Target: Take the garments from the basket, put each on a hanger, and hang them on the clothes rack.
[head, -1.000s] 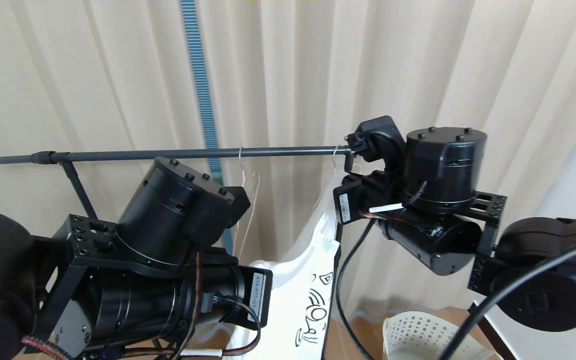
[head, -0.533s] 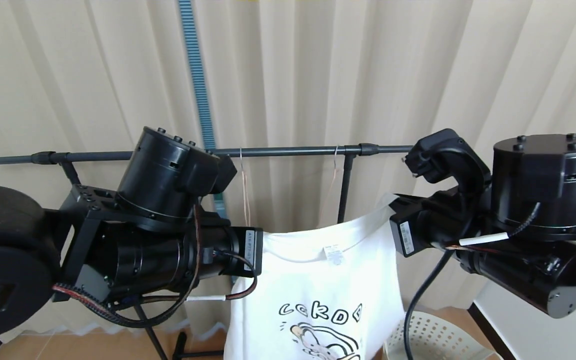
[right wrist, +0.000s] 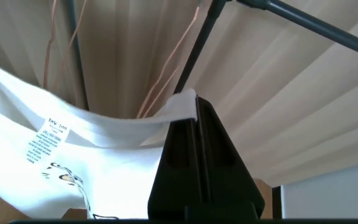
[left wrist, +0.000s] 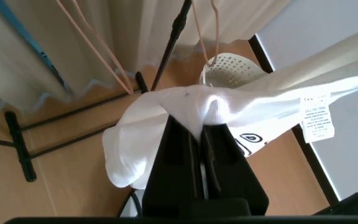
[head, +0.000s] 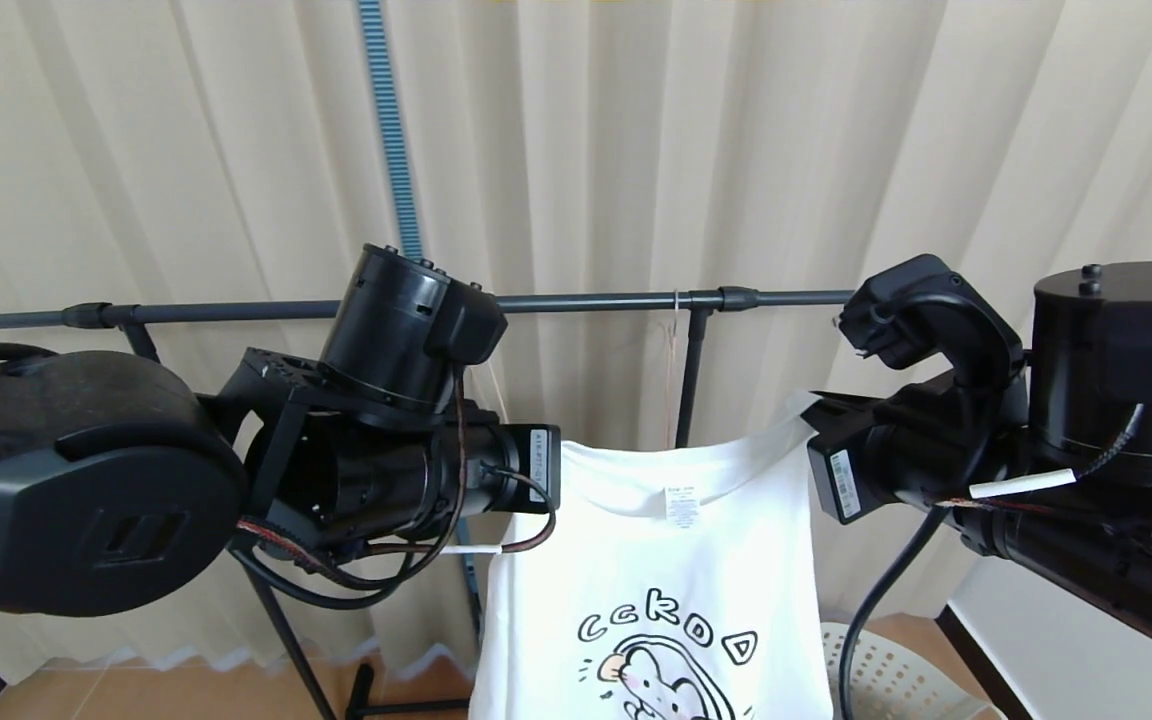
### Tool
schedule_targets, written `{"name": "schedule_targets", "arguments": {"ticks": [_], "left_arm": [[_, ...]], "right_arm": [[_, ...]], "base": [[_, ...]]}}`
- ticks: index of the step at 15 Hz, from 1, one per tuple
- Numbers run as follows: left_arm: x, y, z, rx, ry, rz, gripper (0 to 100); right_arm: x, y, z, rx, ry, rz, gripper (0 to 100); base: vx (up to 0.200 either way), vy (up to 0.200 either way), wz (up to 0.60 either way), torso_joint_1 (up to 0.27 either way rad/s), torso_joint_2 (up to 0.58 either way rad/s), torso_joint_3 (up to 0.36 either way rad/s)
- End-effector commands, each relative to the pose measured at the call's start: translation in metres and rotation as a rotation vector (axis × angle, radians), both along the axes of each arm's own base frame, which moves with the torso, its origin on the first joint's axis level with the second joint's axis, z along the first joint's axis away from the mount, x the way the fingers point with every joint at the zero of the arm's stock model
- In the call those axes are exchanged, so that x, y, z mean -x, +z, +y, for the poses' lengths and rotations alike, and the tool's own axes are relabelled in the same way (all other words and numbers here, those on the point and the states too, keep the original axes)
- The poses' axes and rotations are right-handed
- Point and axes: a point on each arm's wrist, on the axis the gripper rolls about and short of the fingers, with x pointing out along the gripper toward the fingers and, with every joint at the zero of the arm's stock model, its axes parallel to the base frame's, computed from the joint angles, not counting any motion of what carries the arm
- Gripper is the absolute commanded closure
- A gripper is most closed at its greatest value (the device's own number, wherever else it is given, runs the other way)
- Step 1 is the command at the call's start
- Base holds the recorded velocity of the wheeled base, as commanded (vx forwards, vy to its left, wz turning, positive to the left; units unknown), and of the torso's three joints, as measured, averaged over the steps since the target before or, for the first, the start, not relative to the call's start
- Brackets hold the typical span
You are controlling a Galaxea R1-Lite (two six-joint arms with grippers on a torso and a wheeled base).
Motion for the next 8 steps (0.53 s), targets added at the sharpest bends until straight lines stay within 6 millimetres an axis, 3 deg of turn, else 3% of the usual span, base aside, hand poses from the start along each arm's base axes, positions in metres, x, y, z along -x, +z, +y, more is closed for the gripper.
{"name": "schedule_targets", "arguments": {"ticks": [1, 3, 4, 8], "left_arm": [[-0.002, -0.004, 0.000, -0.010, 0.006, 0.010, 100], [0.000, -0.007, 0.002, -0.017, 0.006, 0.018, 100], [0.001, -0.008, 0.002, -0.021, 0.006, 0.022, 0], [0.003, -0.009, 0.005, -0.026, 0.003, 0.027, 0]], "right_arm": [[-0.001, 0.000, -0.001, 0.000, -0.005, 0.000, 100], [0.000, 0.000, -0.002, 0.002, -0.005, 0.001, 100], [-0.001, 0.000, -0.002, 0.002, -0.008, 0.001, 100], [-0.008, 0.000, -0.012, 0.016, -0.044, -0.003, 100]], "base": [[0.000, 0.000, 0.00, 0.000, 0.00, 0.000], [0.000, 0.000, 0.00, 0.000, 0.00, 0.000], [0.000, 0.000, 0.00, 0.000, 0.00, 0.000], [0.000, 0.000, 0.00, 0.000, 0.00, 0.000]]}}
